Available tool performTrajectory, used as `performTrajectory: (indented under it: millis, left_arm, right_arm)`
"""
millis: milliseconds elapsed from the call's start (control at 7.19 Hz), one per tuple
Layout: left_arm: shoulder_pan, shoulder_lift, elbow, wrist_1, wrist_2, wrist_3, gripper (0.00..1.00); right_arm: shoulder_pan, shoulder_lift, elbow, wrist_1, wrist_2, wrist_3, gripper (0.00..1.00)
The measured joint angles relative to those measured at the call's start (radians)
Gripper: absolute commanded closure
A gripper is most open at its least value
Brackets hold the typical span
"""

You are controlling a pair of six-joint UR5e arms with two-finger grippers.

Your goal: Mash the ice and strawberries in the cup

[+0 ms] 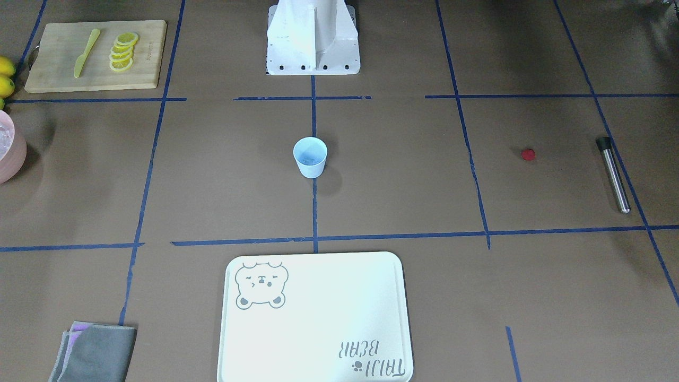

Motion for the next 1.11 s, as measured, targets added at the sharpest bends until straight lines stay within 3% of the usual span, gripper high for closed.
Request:
performTrajectory:
  millis: [278, 695, 1112]
  left_arm:
    - [0.000, 0.001, -0.001, -0.001, -0.001, 0.000, 0.00]
    - [0.000, 0.006, -0.006, 0.000, -0.001, 0.001, 0.00]
    - [0.000, 0.009, -0.009, -0.001, -0.002, 0.002, 0.00]
  right_arm:
    - [0.004, -0.066, -0.043, 0.075, -0.013, 0.003, 0.01]
    - [-0.037, -0.129, -0.168, 0.369, -0.050, 0.173, 0.01]
    - [-0.117, -0.136, -0.244, 0.463, -0.052, 0.269, 0.06]
